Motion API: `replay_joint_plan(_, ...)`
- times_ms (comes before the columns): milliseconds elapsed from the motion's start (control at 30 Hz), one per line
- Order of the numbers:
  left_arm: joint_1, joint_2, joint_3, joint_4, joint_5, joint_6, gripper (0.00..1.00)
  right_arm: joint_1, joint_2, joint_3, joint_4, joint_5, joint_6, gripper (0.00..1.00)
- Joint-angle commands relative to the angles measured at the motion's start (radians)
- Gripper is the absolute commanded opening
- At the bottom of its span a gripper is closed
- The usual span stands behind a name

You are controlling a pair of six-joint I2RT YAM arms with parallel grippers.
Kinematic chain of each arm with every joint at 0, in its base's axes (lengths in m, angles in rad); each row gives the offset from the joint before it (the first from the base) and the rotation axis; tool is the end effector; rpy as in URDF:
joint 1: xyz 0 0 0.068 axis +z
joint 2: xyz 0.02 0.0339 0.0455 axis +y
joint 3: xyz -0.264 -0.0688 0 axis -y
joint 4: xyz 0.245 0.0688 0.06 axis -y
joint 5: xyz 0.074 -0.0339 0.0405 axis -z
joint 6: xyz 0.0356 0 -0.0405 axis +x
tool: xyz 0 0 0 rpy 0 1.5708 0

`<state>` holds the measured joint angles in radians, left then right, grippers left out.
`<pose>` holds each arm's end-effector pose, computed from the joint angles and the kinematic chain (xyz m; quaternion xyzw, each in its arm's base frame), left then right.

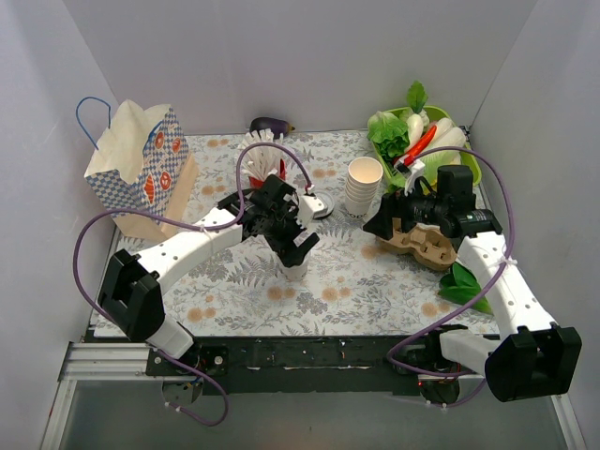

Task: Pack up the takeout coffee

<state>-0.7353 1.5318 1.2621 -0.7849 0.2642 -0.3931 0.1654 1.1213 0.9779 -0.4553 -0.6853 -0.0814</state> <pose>0.2276 -0.2184 0.2756 0.1963 0.9387 -0.2429 0.1457 0.2333 0.0618 0.3184 -0.2583 0.8071 0.3153 0.4271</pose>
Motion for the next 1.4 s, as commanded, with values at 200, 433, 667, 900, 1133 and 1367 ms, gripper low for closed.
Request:
replay_joint_plan(200, -0.003, -0.036, -0.009, -0.013, -0.019, -0.003, 0.73, -0.007, 0.026, 0.008, 0.040, -0.019, 0.002, 0.98)
replay_joint_plan(433, 0.016, -0.073, 0.066, -0.085, -0.095, 0.028, 0.68, -0.007, 0.061, 0.034, 0.030, -0.020, 0.003, 0.98)
replay_joint_plan(667, 0.177, -0.124, 0.095, -0.163, -0.151, 0.031, 0.67, -0.009, 0.090, 0.070, 0.017, -0.026, 0.002, 0.98)
replay_joint_plan(900, 0.443, -0.070, 0.163, -0.156, -0.112, 0.046, 0.68, -0.007, 0.130, 0.099, 0.020, -0.037, 0.002, 0.98)
replay_joint_plan(1133, 0.632, 0.141, 0.333, -0.081, -0.069, 0.056, 0.68, -0.009, 0.144, 0.171, -0.081, -0.007, -0.084, 0.97)
replay_joint_plan(1367, 0.654, 0.364, 0.546, -0.027, -0.086, 0.062, 0.68, -0.012, 0.092, 0.153, -0.144, 0.059, -0.133, 0.97)
